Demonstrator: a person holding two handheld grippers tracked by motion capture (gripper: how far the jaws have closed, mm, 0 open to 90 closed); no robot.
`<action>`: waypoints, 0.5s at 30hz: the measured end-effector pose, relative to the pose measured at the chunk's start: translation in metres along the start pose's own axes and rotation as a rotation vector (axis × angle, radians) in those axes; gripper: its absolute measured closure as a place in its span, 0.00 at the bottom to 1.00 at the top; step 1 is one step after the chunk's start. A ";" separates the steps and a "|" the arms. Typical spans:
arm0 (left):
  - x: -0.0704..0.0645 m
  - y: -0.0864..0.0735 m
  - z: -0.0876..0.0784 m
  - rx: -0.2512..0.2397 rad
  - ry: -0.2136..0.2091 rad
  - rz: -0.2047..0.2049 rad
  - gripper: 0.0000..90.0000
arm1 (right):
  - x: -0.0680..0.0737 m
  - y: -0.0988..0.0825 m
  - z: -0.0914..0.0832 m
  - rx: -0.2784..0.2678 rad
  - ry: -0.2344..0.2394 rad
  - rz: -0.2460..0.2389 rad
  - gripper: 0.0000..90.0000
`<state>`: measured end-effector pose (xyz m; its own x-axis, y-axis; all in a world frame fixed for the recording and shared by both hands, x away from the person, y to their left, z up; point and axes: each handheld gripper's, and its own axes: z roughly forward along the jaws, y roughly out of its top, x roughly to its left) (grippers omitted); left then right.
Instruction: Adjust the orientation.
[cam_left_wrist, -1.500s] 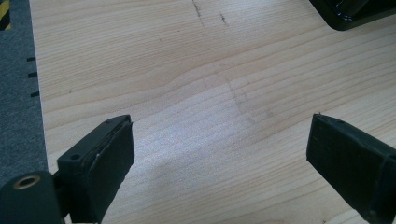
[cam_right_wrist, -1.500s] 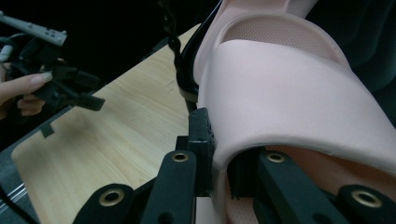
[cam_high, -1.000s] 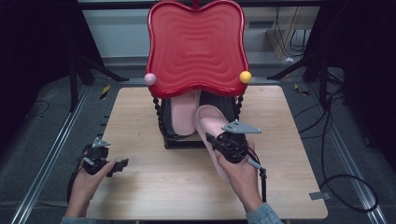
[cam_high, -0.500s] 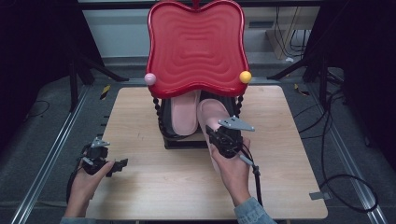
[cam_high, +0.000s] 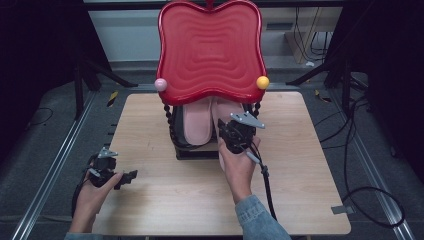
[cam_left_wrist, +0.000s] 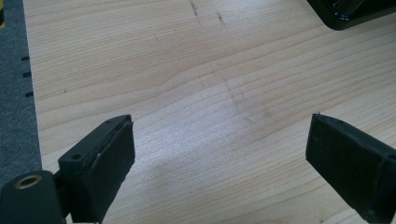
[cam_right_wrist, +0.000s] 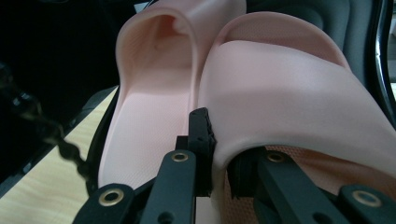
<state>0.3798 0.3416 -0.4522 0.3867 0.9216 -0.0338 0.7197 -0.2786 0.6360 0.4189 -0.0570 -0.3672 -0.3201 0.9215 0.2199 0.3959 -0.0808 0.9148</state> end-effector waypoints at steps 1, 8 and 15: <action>0.000 0.000 0.000 0.001 0.001 0.000 0.09 | 0.000 0.000 0.002 -0.003 -0.004 0.005 0.91; -0.001 0.000 0.001 0.001 -0.002 0.002 0.09 | -0.001 0.004 0.017 -0.004 -0.066 0.019 0.90; -0.002 0.000 0.001 -0.002 -0.003 -0.002 0.09 | 0.000 0.001 0.024 0.026 -0.064 0.002 0.87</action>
<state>0.3801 0.3397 -0.4528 0.3869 0.9214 -0.0370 0.7193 -0.2765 0.6373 0.4404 -0.0475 -0.3741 -0.2643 0.9438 0.1985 0.4190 -0.0730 0.9051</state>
